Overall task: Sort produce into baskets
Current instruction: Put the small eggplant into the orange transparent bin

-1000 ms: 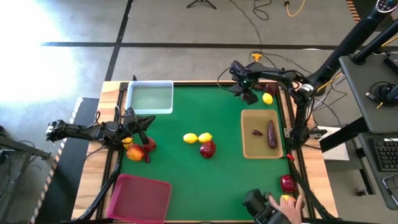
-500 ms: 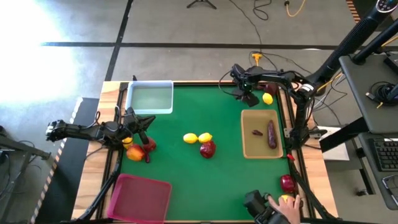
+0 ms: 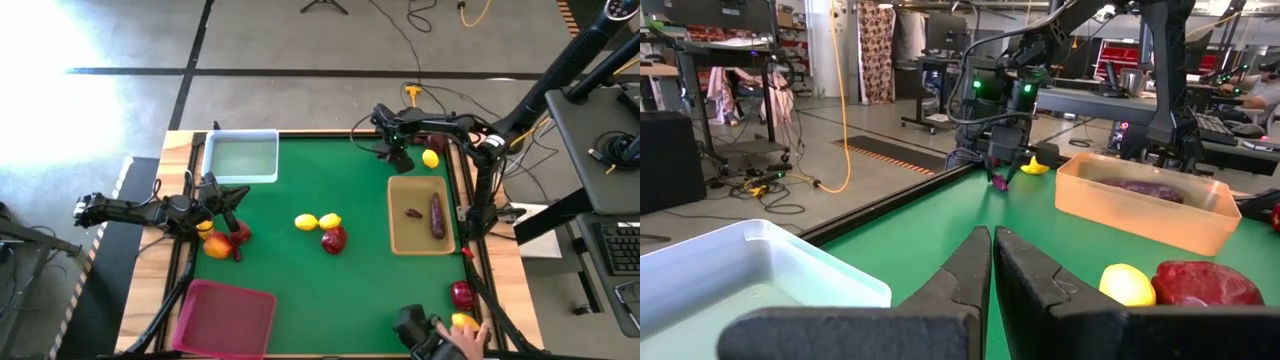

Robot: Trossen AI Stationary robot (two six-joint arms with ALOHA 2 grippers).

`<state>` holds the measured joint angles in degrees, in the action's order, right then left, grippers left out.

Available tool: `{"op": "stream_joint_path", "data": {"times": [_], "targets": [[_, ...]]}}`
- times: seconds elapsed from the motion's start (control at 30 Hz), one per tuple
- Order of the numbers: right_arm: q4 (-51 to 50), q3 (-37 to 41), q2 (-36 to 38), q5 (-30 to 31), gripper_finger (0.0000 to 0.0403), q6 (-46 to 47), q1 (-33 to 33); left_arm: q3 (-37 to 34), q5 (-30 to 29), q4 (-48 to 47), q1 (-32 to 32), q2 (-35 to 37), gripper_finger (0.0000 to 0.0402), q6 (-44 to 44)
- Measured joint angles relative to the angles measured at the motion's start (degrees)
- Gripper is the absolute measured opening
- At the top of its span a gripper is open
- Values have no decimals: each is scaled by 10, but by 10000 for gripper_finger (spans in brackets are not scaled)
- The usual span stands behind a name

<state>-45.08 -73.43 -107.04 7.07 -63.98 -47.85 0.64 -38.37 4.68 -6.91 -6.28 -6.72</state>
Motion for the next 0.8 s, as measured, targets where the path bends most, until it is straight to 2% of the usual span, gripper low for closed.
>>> {"op": "stream_joint_path", "data": {"times": [0.13, 0.3, 0.37, 0.47, 0.53, 0.6, 0.7, 0.8], "targets": [[-2, -21, 3, 39, 92, 89, 12, 0, 0, 0, 0, 0, 1, 0], [-129, -103, 39, 54, 74, 205, 25, 0, 0, 0, 0, 0, 1, 0], [-202, -134, 63, 28, 74, 311, 25, 0, 0, 0, 0, 0, 1, 0], [-314, -154, 113, -71, 76, 494, 26, 0, 0, 0, 0, 0, 1, 0], [-379, -145, 151, -118, 75, 580, 34, 0, 0, 0, 0, 0, 1, 0], [-405, -123, 192, -122, 74, 634, 51, 0, 0, 0, 0, 0, 1, 0], [-400, -65, 252, -120, 74, 695, 84, 0, 0, 0, 0, 0, 1, 0], [-372, 14, 298, -120, 75, 704, 122, 0, 0, 0, 0, 0, 1, 0]]}}
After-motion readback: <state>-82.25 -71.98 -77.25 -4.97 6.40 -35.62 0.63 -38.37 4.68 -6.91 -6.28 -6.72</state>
